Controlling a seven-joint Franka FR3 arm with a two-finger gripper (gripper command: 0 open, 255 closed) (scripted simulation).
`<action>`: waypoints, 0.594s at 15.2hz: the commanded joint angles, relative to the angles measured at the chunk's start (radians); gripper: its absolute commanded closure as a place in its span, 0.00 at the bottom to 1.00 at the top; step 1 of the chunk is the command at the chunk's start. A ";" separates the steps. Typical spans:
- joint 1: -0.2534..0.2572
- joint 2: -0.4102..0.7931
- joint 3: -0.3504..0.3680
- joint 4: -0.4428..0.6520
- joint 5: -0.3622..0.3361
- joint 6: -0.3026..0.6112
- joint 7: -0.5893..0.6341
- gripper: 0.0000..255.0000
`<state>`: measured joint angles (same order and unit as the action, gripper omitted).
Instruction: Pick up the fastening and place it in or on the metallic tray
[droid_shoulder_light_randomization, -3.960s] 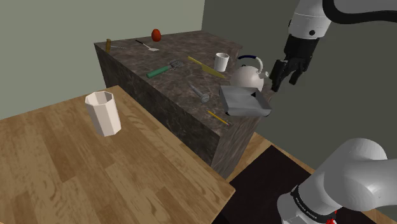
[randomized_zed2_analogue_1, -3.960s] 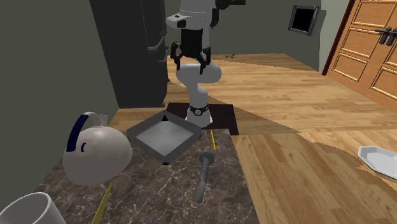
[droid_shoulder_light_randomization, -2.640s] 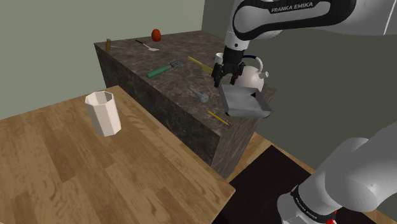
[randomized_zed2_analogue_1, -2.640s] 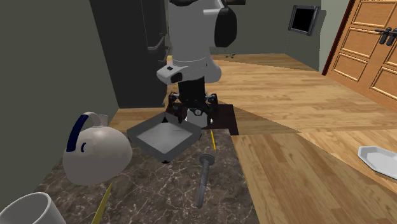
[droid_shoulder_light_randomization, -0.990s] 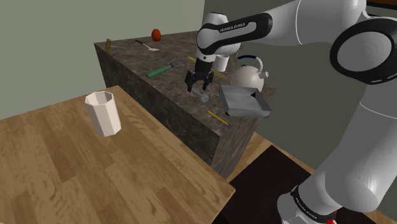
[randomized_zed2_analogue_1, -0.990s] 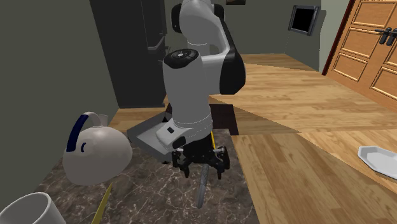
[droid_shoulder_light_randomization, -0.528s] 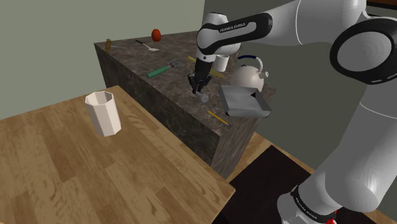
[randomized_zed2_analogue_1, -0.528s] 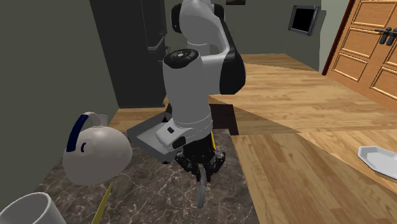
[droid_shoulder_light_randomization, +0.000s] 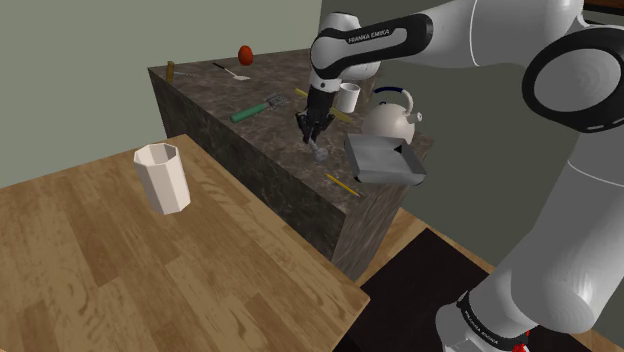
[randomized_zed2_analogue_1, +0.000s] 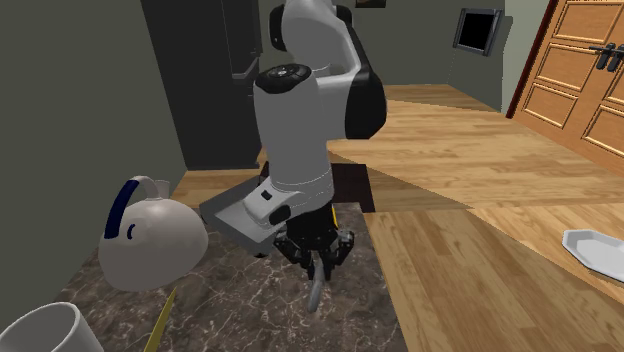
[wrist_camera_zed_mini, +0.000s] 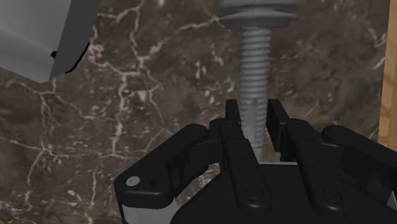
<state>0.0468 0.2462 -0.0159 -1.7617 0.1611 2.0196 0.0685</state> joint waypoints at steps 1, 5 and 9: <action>0.001 -0.007 0.000 0.017 -0.002 -0.024 0.005 1.00; 0.000 -0.019 -0.001 0.055 -0.005 -0.073 0.013 1.00; 0.000 -0.028 -0.001 0.097 -0.008 -0.124 0.020 1.00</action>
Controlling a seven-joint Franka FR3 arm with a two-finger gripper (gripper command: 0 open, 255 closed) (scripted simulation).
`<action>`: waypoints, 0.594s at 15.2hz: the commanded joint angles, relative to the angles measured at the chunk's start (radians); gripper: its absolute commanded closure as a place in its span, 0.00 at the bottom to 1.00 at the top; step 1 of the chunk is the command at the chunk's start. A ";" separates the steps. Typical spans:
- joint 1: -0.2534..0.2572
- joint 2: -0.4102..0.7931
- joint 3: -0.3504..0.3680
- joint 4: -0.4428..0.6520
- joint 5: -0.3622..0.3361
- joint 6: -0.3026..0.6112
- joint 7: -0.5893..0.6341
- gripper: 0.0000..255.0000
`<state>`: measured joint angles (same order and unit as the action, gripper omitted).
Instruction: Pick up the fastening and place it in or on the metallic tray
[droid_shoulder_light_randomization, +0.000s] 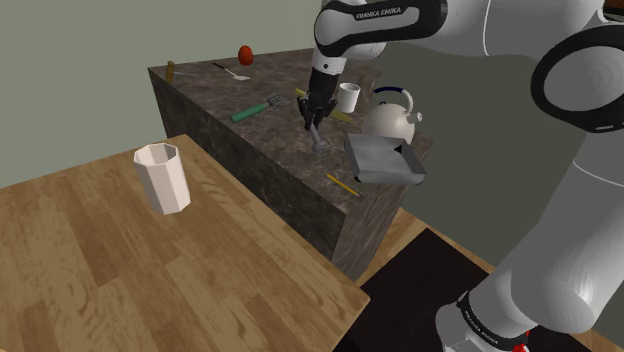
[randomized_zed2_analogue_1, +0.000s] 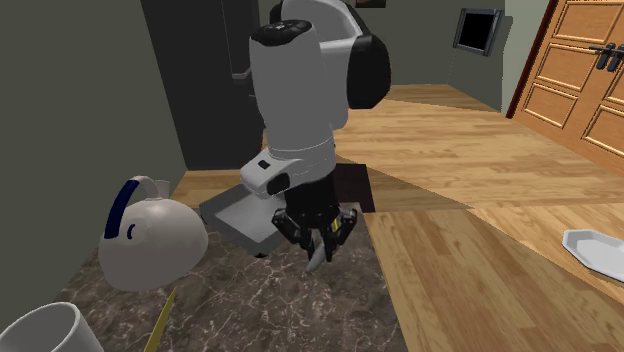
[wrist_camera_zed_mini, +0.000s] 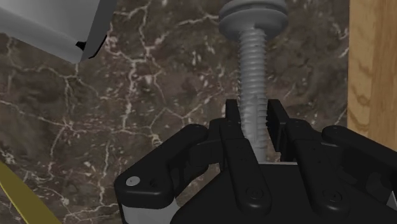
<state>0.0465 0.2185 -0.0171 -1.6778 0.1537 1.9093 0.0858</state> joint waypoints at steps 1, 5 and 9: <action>0.000 -0.002 0.000 0.024 -0.001 -0.026 0.004 1.00; -0.001 -0.006 -0.001 0.072 -0.004 -0.078 0.011 1.00; -0.002 -0.007 -0.001 0.124 -0.005 -0.131 0.018 1.00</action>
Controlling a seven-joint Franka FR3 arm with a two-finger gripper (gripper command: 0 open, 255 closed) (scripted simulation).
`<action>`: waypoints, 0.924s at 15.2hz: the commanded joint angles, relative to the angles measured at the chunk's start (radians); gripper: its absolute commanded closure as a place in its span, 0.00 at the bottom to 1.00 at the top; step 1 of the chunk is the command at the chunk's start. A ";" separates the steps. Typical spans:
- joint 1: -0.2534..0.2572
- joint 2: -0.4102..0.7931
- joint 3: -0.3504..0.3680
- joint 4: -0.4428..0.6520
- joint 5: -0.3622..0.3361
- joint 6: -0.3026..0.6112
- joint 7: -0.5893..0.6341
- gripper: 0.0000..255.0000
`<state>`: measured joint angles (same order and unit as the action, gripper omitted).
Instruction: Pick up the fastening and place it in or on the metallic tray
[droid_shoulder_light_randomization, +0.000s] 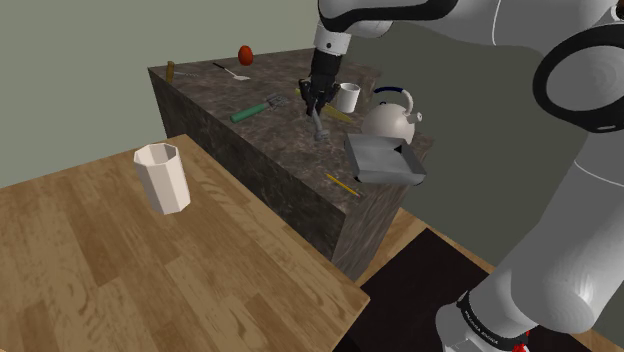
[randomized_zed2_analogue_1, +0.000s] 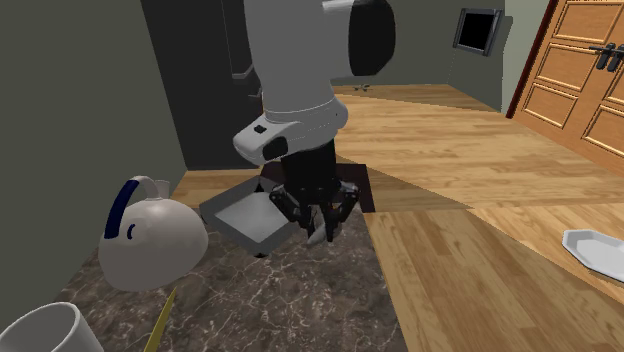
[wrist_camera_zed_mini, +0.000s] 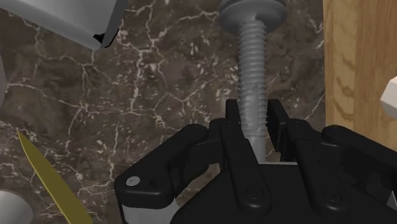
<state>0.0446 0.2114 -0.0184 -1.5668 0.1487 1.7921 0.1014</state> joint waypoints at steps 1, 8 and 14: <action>0.000 0.000 0.000 0.023 -0.001 -0.023 0.003 1.00; -0.055 -0.225 -0.045 -0.256 -0.003 0.017 -0.103 1.00; -0.103 -0.390 -0.098 -0.432 -0.024 0.016 -0.198 1.00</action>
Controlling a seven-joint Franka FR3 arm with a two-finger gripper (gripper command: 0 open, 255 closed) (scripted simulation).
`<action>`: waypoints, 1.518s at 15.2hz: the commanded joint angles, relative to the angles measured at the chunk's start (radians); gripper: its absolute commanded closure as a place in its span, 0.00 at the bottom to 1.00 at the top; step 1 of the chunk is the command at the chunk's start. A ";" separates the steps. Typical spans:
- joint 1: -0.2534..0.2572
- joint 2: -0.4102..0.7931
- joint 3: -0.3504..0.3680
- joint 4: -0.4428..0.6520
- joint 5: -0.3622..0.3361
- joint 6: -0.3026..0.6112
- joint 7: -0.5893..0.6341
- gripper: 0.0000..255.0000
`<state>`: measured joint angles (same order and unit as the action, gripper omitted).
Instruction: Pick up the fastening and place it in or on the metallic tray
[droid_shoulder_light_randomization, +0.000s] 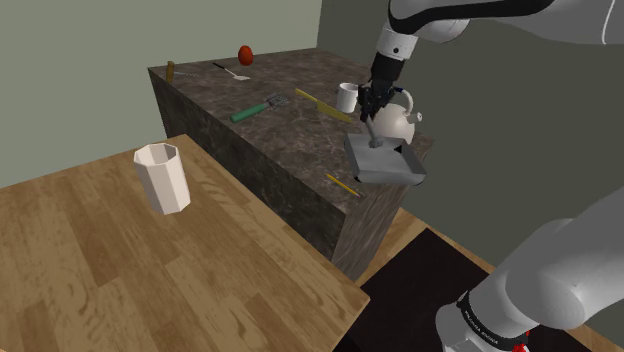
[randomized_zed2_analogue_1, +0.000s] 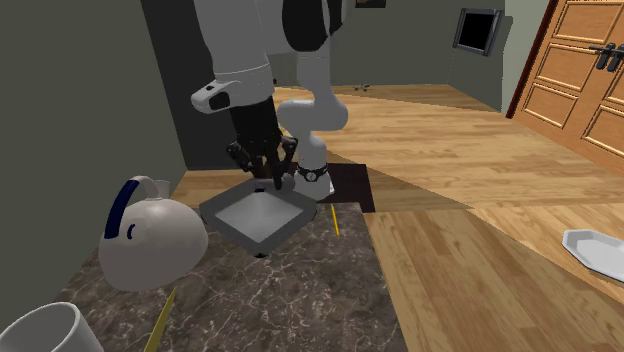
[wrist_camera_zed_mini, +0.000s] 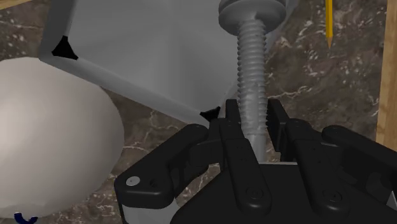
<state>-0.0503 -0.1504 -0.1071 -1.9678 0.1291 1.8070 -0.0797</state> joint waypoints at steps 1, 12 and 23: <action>-0.017 -0.053 -0.019 -0.056 -0.010 -0.002 -0.033 1.00; -0.053 -0.141 -0.064 -0.230 -0.034 0.076 -0.112 1.00; -0.052 -0.118 -0.068 -0.311 -0.027 0.179 -0.127 1.00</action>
<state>-0.1027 -0.2685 -0.1747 -2.2771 0.1022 1.9839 -0.2068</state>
